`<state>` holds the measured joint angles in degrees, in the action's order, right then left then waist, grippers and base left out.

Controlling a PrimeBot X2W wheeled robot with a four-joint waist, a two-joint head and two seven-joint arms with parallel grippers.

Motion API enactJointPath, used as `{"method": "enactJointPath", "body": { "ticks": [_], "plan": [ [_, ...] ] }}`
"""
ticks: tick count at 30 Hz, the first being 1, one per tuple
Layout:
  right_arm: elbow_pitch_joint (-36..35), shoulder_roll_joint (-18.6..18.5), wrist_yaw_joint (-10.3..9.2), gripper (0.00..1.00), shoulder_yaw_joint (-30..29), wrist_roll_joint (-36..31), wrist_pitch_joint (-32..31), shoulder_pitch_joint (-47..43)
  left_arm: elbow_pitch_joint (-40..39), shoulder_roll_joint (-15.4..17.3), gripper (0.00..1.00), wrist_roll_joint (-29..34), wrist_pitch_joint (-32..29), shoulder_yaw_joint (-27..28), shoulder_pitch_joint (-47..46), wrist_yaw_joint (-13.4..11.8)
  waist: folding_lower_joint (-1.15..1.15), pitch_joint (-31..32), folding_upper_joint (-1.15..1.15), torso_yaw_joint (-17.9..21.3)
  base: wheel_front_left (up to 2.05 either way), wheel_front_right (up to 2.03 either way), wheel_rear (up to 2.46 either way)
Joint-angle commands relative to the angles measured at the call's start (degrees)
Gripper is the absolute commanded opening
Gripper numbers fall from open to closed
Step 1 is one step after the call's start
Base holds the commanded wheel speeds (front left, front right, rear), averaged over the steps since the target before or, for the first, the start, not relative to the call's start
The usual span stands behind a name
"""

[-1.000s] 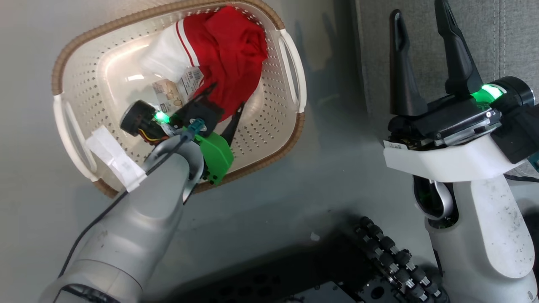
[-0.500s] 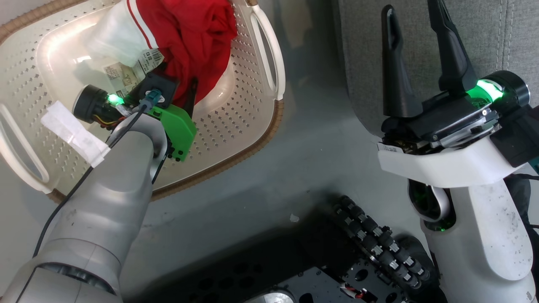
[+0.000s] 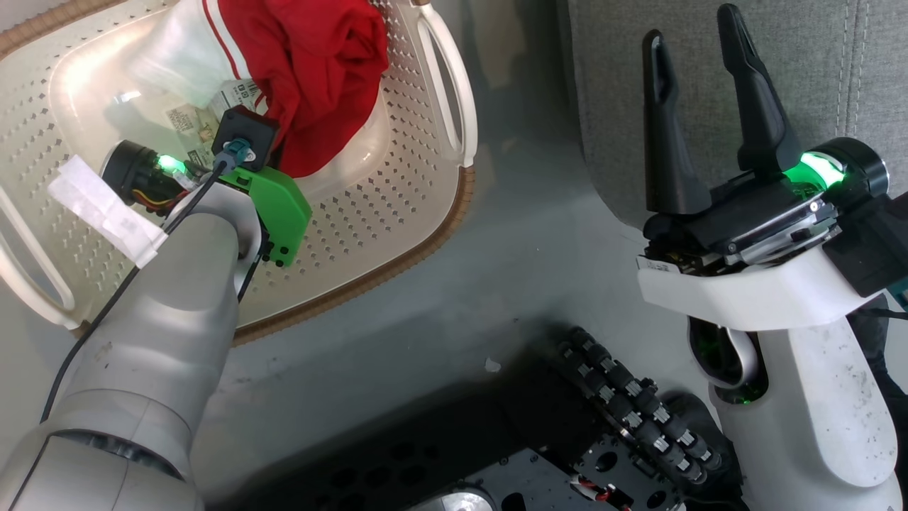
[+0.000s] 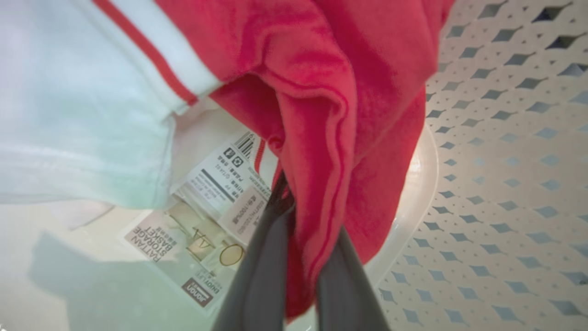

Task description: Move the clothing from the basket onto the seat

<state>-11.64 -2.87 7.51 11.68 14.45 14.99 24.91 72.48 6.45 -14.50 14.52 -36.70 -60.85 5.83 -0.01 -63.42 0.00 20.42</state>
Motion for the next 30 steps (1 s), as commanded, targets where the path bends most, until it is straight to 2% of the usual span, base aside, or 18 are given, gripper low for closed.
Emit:
{"method": "enactJointPath", "body": {
  "ticks": [1, 12, 30],
  "plan": [
    [-0.41, -0.03, -0.04, 1.0, -0.18, -0.24, 0.28, -0.07, 0.17, 0.83, 0.0, -0.28, -0.06, 0.01, -1.45, 0.12, 0.01, 0.14, 0.0, 0.08, 0.0, 0.0, 0.0],
    [0.81, -0.04, -0.04, 1.0, 1.24, -0.62, 0.28, 2.41, -1.37, 1.47, 0.0, -1.85, 0.76, 0.73, -0.21, 0.05, 0.01, 3.07, 0.0, 0.06, 0.0, 0.0, 0.0],
    [6.1, -0.09, -0.03, 1.0, -2.01, -3.98, 0.23, -1.88, -21.08, -0.83, 0.0, -3.33, 0.69, 4.82, 15.82, -0.09, 0.01, 21.9, 0.0, -8.39, 0.0, 0.0, 0.0]
  ]
}}
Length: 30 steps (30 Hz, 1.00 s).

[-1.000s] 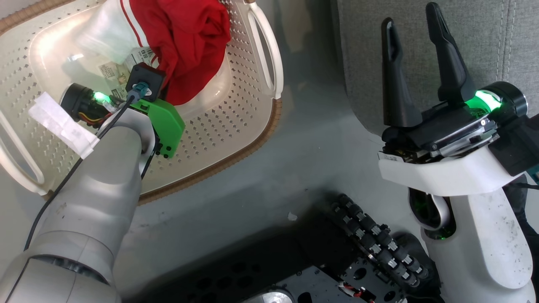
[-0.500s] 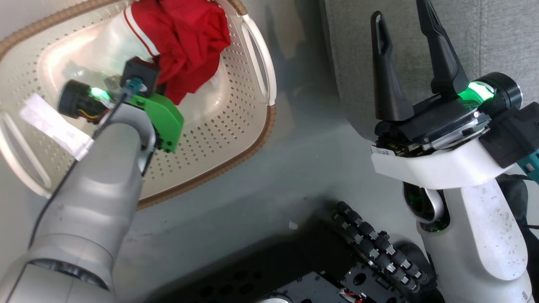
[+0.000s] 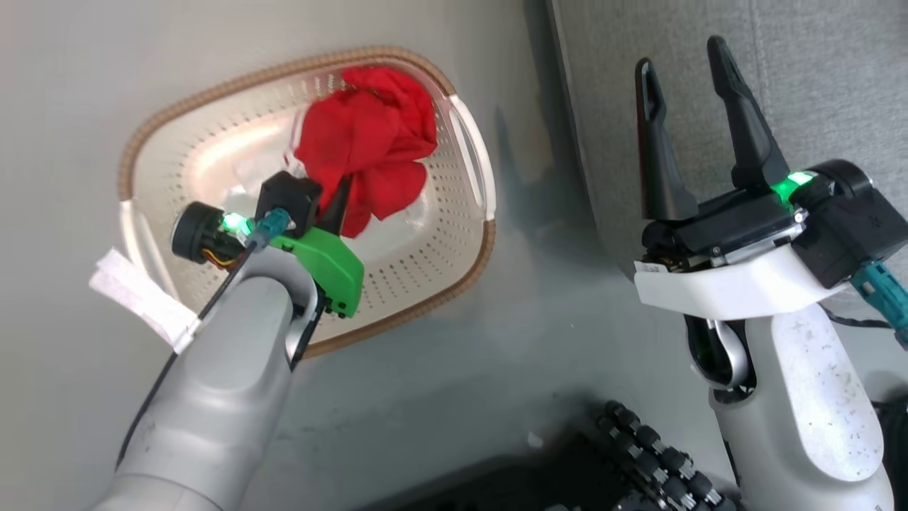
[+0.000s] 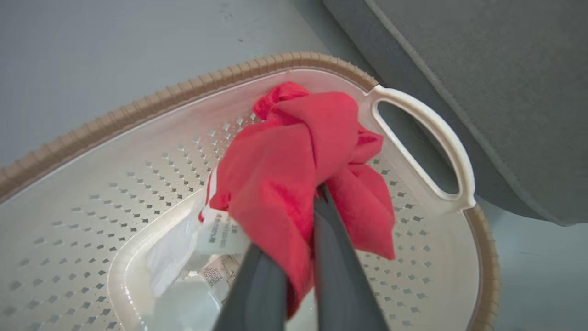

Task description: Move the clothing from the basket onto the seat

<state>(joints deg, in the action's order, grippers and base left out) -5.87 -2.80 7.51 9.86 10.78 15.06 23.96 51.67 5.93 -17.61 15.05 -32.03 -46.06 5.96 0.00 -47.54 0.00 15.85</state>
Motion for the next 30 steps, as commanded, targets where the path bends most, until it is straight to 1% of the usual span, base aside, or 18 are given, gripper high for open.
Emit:
{"method": "enactJointPath", "body": {
  "ticks": [1, 15, 23, 30],
  "plan": [
    [0.69, -0.17, -0.04, 1.0, -0.29, -0.42, 0.17, -1.25, -1.41, -0.3, 0.0, -0.29, 0.17, 0.62, 2.08, -0.26, 0.0, 7.03, 0.0, -4.14, 0.0, 0.0, 0.0],
    [4.07, -0.19, -0.04, 1.0, -2.27, -1.31, -0.3, -6.7, -20.01, 0.42, 0.0, 1.81, 0.18, 6.38, 12.6, 0.1, 0.0, 19.22, 0.0, -8.42, 0.0, 0.0, 0.0],
    [3.6, -0.42, -0.04, 1.0, -3.29, -1.71, -1.93, -10.18, -32.78, 0.86, 0.0, 3.13, 0.18, 9.87, 16.5, 0.23, 0.0, 24.47, 0.0, -10.4, 0.0, 0.0, 0.0],
    [3.01, -0.47, -0.03, 1.0, -4.25, -1.83, -3.36, -13.5, -42.49, 0.22, 0.0, 4.09, 0.18, 12.24, 19.12, 0.42, 0.0, 29.12, 0.0, -11.62, 0.0, 0.0, 0.0]
  ]
}}
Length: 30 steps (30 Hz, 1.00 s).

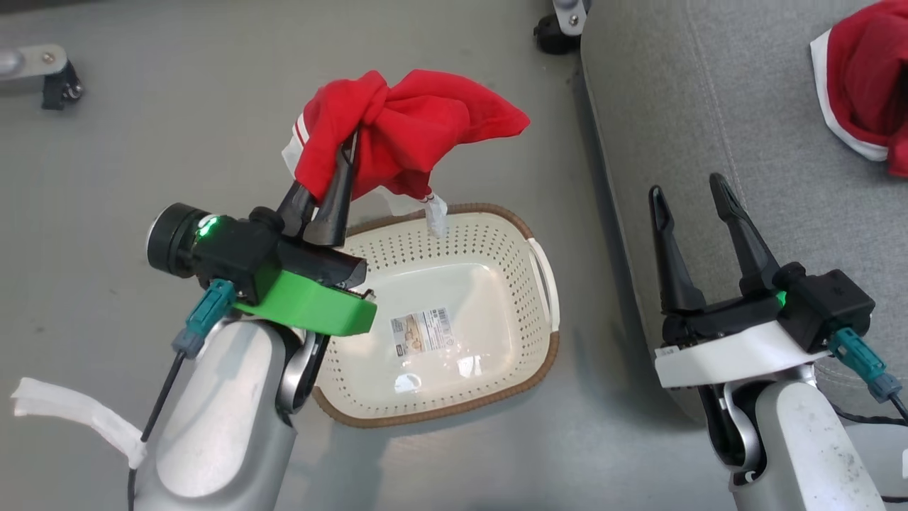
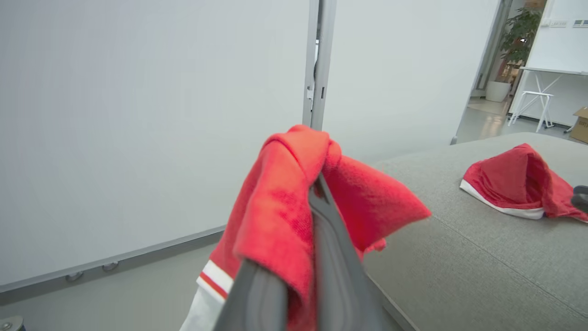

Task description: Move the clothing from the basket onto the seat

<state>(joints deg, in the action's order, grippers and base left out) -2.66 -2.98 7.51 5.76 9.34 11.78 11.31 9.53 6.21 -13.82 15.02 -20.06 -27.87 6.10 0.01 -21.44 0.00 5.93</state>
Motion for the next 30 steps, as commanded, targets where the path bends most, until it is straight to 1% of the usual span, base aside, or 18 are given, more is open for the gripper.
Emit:
{"method": "enactJointPath", "body": {
  "ticks": [1, 8, 14, 21, 30],
  "plan": [
    [-0.24, -0.27, -0.04, 1.0, -0.18, -0.39, -0.28, -1.28, -1.46, -0.14, 0.0, 0.45, 0.19, 0.53, 1.19, 0.29, -0.01, 3.64, 0.0, -1.82, 0.0, 0.0, 0.0],
    [-0.8, -0.23, -0.03, 1.0, 0.26, -0.45, -1.98, -4.53, -8.82, -0.78, 0.0, 0.63, 0.13, 2.19, 4.69, 0.21, -0.01, 8.07, 0.0, -2.37, 0.0, 0.0, 0.0],
    [-1.32, -0.2, -0.03, 1.0, 0.69, -0.31, -3.18, -7.32, -12.78, -0.93, 0.0, 0.77, 0.12, 2.32, 9.74, -0.26, -0.01, 11.72, 0.0, -2.68, 0.0, 0.0, 0.0],
    [-2.78, -0.16, -0.04, 1.0, 1.27, -0.1, -4.73, -10.33, -14.57, -1.19, 0.0, 0.54, 0.12, 1.76, 14.92, -0.97, -0.01, 14.38, 0.0, -3.27, 0.0, 0.0, 0.0],
    [-3.71, -0.1, -0.03, 1.0, 1.64, 0.36, -5.8, -12.01, -14.87, -1.45, 0.0, 0.09, 0.12, 0.85, 17.22, -1.33, -0.01, 15.67, 0.0, -4.04, 0.0, 0.0, 0.0]
  ]
}}
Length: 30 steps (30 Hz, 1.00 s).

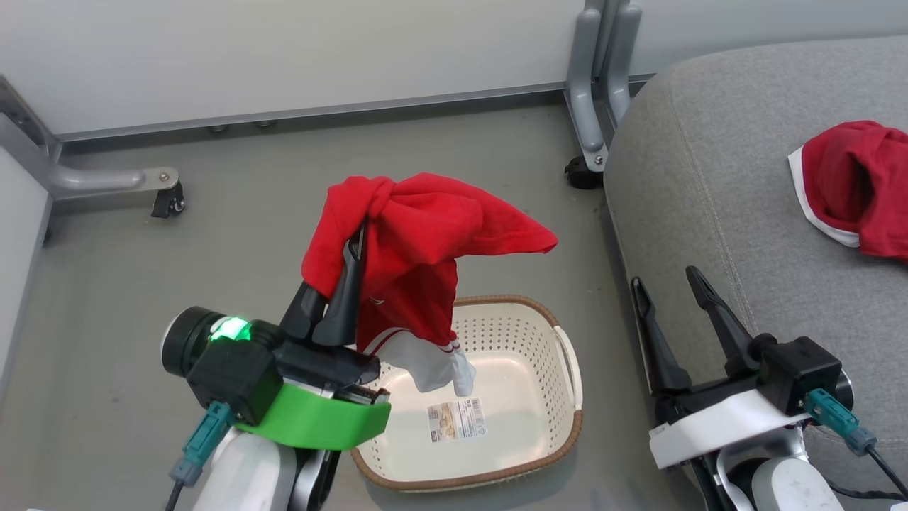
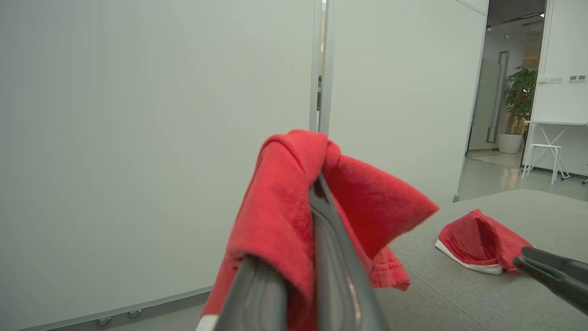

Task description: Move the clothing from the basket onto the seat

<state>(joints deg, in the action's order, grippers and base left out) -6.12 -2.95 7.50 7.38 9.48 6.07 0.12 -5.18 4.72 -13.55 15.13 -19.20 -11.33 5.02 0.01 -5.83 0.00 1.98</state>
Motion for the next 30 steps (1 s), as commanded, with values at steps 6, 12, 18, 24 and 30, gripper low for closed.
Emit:
{"method": "enactJointPath", "body": {
  "ticks": [6, 12, 18, 24, 30],
  "plan": [
    [-0.37, -0.11, -0.02, 1.0, 0.23, 0.44, -0.16, -0.91, -0.28, -0.03, 0.0, -0.29, 0.01, -0.06, 0.82, -0.38, -0.01, 0.26, 0.0, -0.18, 0.0, 0.0, 0.0],
    [-0.21, -0.1, -0.02, 1.0, 0.39, 0.57, -0.13, -0.68, -0.63, -0.02, 0.0, -0.22, 0.01, -0.02, 0.64, -0.32, -0.01, 0.22, 0.0, 0.03, 0.0, 0.0, 0.0],
    [-0.16, -0.92, -0.02, 1.0, 1.56, 1.0, -0.39, 0.15, -0.9, -0.1, 0.0, -0.39, 0.01, -0.2, 0.33, -0.24, -0.01, -0.09, 0.0, 0.02, 0.0, 0.0, 0.0],
    [1.36, -3.4, -0.03, 1.0, 8.19, 3.72, -1.62, 3.96, -1.18, -0.22, 0.0, -0.36, 0.01, -0.44, -0.86, -0.1, -0.01, -1.22, 0.0, -0.45, 0.0, 0.0, 0.0],
    [5.77, -5.46, -0.02, 1.0, 18.42, 8.25, -2.9, 11.25, -0.96, -0.54, 0.0, -0.4, 0.01, -1.35, -1.82, 0.09, -0.01, -2.57, 0.0, -1.26, 0.0, 0.0, 0.0]
  ]
}}
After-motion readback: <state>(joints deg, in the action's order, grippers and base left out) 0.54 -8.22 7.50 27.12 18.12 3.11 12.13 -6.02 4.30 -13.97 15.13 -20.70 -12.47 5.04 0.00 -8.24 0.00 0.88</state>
